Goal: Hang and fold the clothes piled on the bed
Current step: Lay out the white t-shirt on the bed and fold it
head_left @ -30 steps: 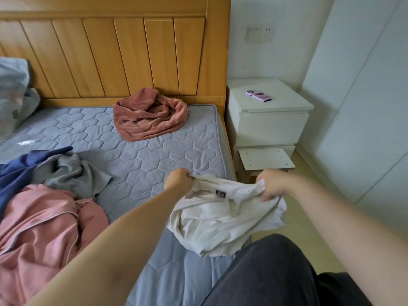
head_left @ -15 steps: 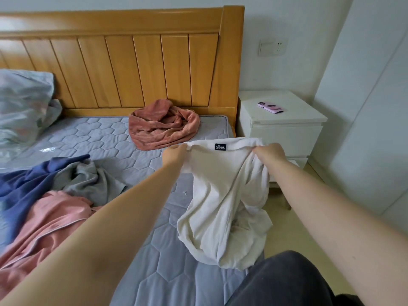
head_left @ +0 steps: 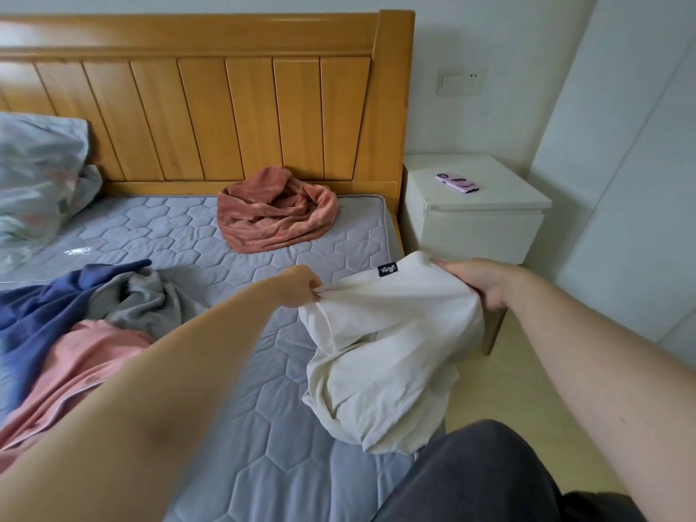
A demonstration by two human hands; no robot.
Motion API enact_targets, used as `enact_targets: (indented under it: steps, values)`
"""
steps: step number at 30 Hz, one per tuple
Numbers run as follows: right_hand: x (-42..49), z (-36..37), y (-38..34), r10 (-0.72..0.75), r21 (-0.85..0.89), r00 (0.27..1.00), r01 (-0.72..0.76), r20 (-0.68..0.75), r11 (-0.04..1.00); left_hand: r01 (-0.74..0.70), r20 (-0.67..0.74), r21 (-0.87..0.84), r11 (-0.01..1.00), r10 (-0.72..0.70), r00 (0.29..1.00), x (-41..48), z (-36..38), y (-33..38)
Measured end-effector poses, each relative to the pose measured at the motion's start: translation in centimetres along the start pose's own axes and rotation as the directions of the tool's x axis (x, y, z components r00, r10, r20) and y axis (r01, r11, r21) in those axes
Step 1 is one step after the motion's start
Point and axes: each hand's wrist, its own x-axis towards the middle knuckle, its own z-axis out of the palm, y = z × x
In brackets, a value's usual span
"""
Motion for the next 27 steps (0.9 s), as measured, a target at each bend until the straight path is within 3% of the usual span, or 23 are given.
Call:
enact_targets:
  steps: [2,3,4,5,6,7,8,11,14,16,18,19,20,21,22,23,25,27]
  values:
    - [-1.0,-0.3,0.9,0.144,-0.298,0.985,-0.110,0.095,0.948,-0.008,0.112,0.040,0.999,0.003,0.994,-0.4,0.6,-0.3]
    - [-1.2,-0.5,1.5,0.220,-0.552,0.974,-0.153,0.057,0.820,-0.013,0.198,0.112,0.994,-0.009,0.980,-0.6,1.3,-0.6]
    - [-1.2,-0.7,2.1,0.249,-0.789,0.968,-0.172,-0.024,0.590,-0.037,0.274,0.186,0.982,-0.016,0.962,-0.8,2.2,-0.8]
    - [-1.1,-0.5,2.8,0.233,-0.934,0.968,-0.165,-0.092,0.317,-0.046,0.324,0.235,0.971,-0.034,0.945,-1.0,3.1,-0.9]
    - [-0.9,-0.3,3.6,0.202,-0.983,0.972,-0.146,-0.120,0.116,-0.032,0.346,0.276,0.961,-0.068,0.936,-1.1,4.2,-1.1]
    - [-0.6,0.0,4.4,0.194,-0.991,0.972,-0.136,-0.129,0.021,0.032,0.327,0.258,0.966,-0.119,0.938,-1.3,5.2,-1.1]
    - [-0.1,0.2,5.4,0.191,-0.992,0.974,-0.124,-0.124,-0.008,0.089,0.306,0.240,0.967,-0.162,0.938,-1.5,6.0,-0.9]
    - [1.4,0.6,7.7,0.089,-0.984,0.986,-0.151,-0.143,0.090,0.232,0.232,0.169,0.958,-0.267,0.935,-2.0,7.0,-0.4]
    - [2.4,1.0,7.9,-0.226,-0.928,0.935,-0.196,-0.274,0.317,0.267,0.200,0.194,0.944,-0.305,0.931,-1.8,6.4,0.2]
    - [2.8,1.5,6.8,-0.337,-0.821,0.861,-0.148,-0.381,0.551,0.435,0.147,0.001,0.901,-0.430,0.891,-1.0,4.9,1.0]
    - [2.7,2.4,4.7,-0.359,-0.619,0.830,0.021,-0.426,0.785,0.480,-0.027,-0.282,0.831,-0.507,0.862,0.0,2.7,1.4]
    - [2.7,3.1,3.3,-0.417,-0.518,0.794,0.152,-0.444,0.842,0.468,-0.137,-0.450,0.761,-0.577,0.805,0.8,1.8,0.6]
    - [2.8,3.8,1.7,-0.499,-0.445,0.737,0.296,-0.457,0.845,0.390,-0.223,-0.673,0.628,-0.675,0.703,1.6,0.7,-0.7]
    - [2.7,4.8,0.0,-0.565,-0.374,0.683,0.427,-0.463,0.823,0.236,-0.260,-0.846,0.479,-0.756,0.601,1.9,-0.3,-1.9]
    - [2.9,5.6,-1.4,-0.608,-0.299,0.661,0.531,-0.439,0.793,0.087,-0.270,-0.928,0.361,-0.817,0.510,2.3,-0.8,-3.2]
    - [3.3,6.2,-2.3,-0.612,-0.222,0.683,0.575,-0.400,0.787,0.035,-0.282,-0.939,0.343,-0.823,0.493,2.4,-1.1,-4.2]
    - [4.9,6.7,-2.0,-0.553,-0.232,0.769,0.502,-0.322,0.833,0.113,-0.336,-0.858,0.501,-0.713,0.616,2.6,-1.0,-4.4]
    - [6.2,6.6,0.7,-0.447,-0.441,0.847,0.298,-0.286,0.847,0.218,-0.401,-0.604,0.766,-0.529,0.748,2.8,0.7,-2.9]
